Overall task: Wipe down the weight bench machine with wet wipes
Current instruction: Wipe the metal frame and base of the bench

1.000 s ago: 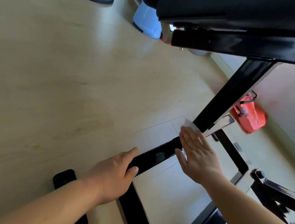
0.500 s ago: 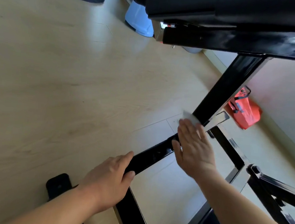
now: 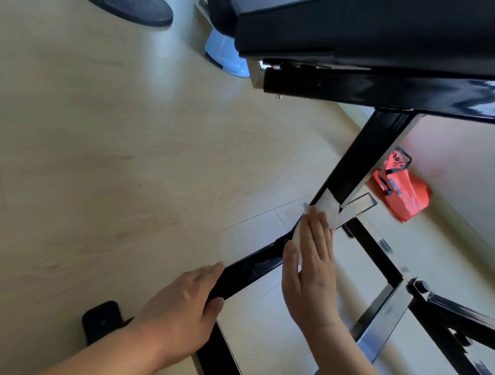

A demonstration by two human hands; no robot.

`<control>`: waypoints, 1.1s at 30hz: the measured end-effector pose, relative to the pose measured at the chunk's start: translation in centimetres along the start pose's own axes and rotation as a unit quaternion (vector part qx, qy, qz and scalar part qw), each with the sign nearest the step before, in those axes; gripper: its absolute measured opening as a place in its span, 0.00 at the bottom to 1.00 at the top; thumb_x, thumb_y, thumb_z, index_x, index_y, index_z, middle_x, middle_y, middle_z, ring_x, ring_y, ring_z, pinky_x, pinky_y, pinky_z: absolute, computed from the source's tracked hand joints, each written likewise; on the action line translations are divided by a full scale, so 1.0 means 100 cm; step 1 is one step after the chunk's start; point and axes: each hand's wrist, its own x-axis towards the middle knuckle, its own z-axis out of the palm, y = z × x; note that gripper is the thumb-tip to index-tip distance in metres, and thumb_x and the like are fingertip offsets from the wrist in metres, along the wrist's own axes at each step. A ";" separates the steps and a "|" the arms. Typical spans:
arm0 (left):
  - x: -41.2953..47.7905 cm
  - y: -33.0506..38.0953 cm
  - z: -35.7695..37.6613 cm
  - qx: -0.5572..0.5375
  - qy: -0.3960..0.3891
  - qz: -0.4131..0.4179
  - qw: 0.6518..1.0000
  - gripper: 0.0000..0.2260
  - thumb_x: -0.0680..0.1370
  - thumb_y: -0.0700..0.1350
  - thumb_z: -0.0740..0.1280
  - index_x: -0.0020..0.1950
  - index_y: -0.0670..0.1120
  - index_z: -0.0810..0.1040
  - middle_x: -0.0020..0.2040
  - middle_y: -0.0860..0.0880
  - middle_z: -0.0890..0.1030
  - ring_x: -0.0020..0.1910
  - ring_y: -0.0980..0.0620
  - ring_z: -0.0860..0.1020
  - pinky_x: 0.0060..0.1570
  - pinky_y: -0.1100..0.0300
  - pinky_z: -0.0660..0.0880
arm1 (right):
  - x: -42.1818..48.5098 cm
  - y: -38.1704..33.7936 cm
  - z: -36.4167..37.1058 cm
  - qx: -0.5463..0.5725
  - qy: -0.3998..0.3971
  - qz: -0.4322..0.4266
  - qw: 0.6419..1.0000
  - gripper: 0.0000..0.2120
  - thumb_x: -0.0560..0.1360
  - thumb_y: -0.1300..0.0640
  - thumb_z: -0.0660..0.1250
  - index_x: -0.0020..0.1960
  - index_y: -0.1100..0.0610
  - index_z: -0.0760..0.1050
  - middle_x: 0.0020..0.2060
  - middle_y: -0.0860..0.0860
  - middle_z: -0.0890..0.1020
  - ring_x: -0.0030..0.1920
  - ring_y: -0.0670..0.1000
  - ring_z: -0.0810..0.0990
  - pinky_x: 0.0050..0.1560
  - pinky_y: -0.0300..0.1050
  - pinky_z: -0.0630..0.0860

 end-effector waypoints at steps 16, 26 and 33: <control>0.008 0.066 -0.044 -0.534 0.062 -0.093 0.838 0.04 0.80 0.43 0.72 0.52 0.47 0.87 0.49 0.45 0.88 0.50 0.46 0.86 0.59 0.45 0.81 | -0.056 -0.099 -0.016 0.279 0.006 0.094 0.956 0.25 0.86 0.46 0.55 0.81 0.53 0.63 0.77 0.49 0.71 0.77 0.50 0.70 0.74 0.50 0.70; 0.010 0.072 -0.062 -0.501 -0.057 -0.017 0.863 0.08 0.84 0.39 0.66 0.61 0.43 0.81 0.55 0.41 0.86 0.57 0.43 0.85 0.60 0.47 0.80 | -0.017 -0.075 -0.040 0.596 -0.142 0.330 0.718 0.19 0.77 0.49 0.69 0.62 0.60 0.82 0.52 0.58 0.86 0.50 0.55 0.84 0.48 0.45 0.80; 0.021 0.073 -0.057 -0.360 0.106 -0.063 0.925 0.03 0.81 0.45 0.70 0.51 0.50 0.83 0.42 0.52 0.87 0.44 0.52 0.86 0.44 0.58 0.82 | -0.015 -0.074 -0.042 0.575 -0.011 0.399 0.714 0.22 0.73 0.50 0.76 0.54 0.69 0.80 0.51 0.66 0.85 0.50 0.60 0.81 0.59 0.62 0.78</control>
